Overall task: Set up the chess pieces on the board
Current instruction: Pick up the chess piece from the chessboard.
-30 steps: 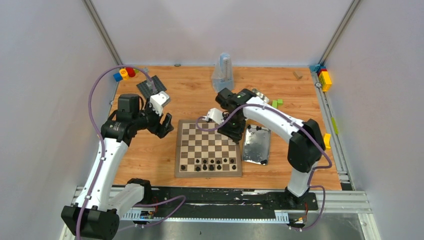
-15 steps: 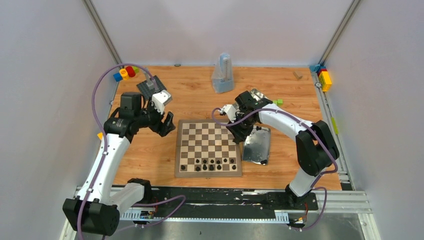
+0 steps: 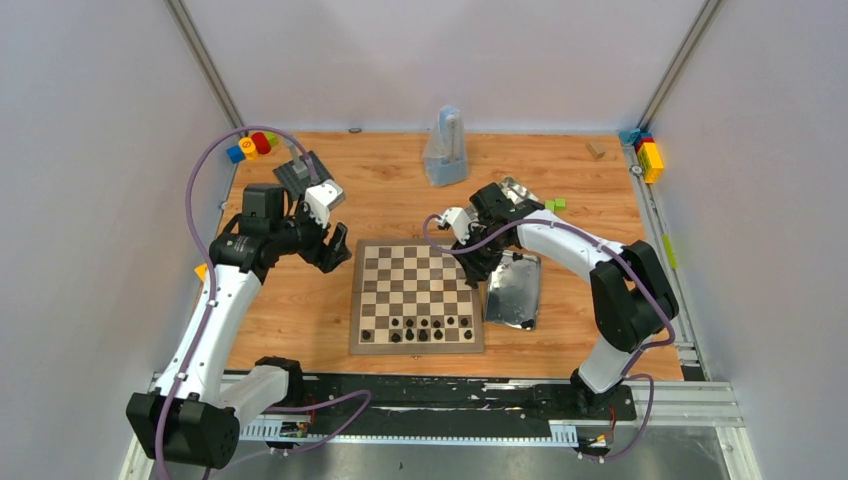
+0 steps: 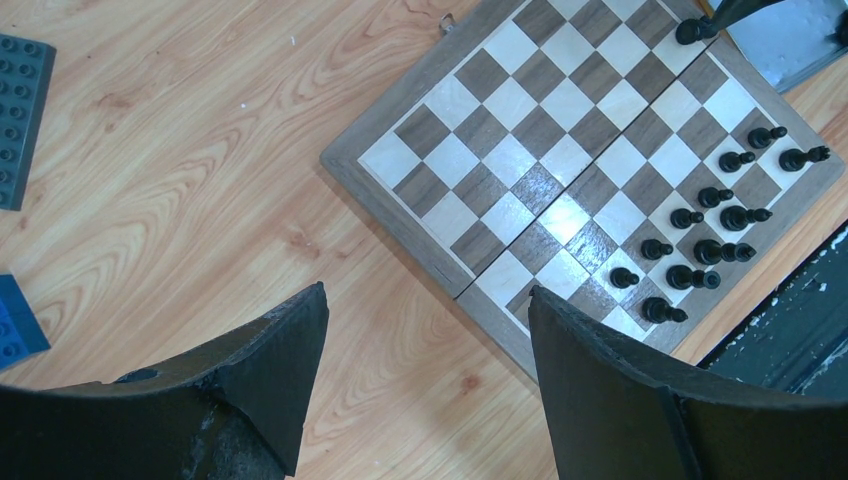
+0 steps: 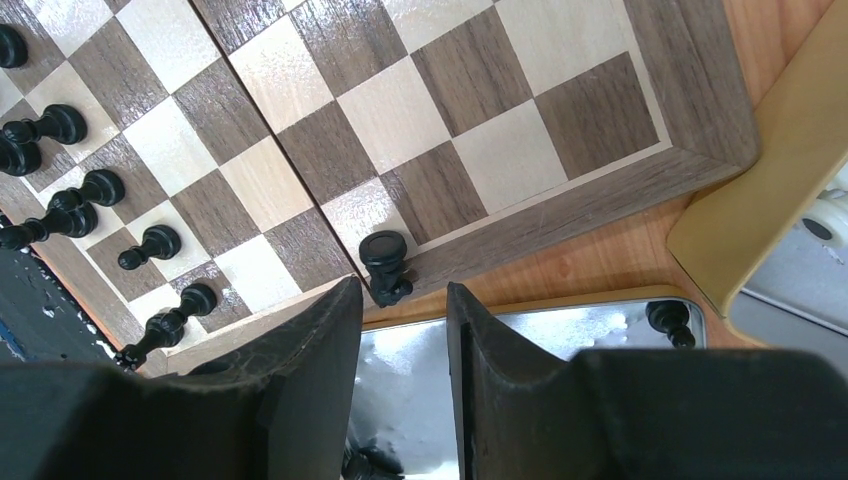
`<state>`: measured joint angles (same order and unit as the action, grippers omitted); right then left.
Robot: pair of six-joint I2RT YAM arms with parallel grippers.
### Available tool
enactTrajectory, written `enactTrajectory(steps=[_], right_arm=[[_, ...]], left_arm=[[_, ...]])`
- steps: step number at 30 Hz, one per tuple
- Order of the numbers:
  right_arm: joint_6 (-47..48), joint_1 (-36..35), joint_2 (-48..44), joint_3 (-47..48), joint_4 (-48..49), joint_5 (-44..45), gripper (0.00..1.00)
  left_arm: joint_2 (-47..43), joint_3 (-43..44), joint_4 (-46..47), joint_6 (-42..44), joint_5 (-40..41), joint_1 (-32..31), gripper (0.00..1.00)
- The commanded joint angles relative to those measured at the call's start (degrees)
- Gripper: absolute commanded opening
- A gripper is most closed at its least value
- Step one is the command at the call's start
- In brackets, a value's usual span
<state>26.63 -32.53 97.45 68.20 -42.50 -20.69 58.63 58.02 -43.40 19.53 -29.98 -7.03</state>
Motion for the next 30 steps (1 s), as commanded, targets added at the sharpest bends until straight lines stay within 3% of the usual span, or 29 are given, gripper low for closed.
enactTrajectory(steps=[1,15,23,30], right_arm=[[0.2,0.2,0.1,-0.8,2.1,-0.9,0.37],[1.3,-0.5,1.1,-1.9,3.4,-1.4,0.37],[2.3,-2.2,3.4,-0.9,3.4,0.2,0.28],[2.3,-4.0,3.7,0.4,3.4,-0.3,0.14]], left_arm=[[0.0,-0.4,2.1,-0.2,-1.5,0.4,0.81],[0.1,-0.7,2.5,0.4,-2.1,0.4,0.82],[0.0,-0.7,2.2,0.9,-1.7,0.4,0.82],[0.0,-0.6,2.2,1.2,-1.3,0.4,0.82]])
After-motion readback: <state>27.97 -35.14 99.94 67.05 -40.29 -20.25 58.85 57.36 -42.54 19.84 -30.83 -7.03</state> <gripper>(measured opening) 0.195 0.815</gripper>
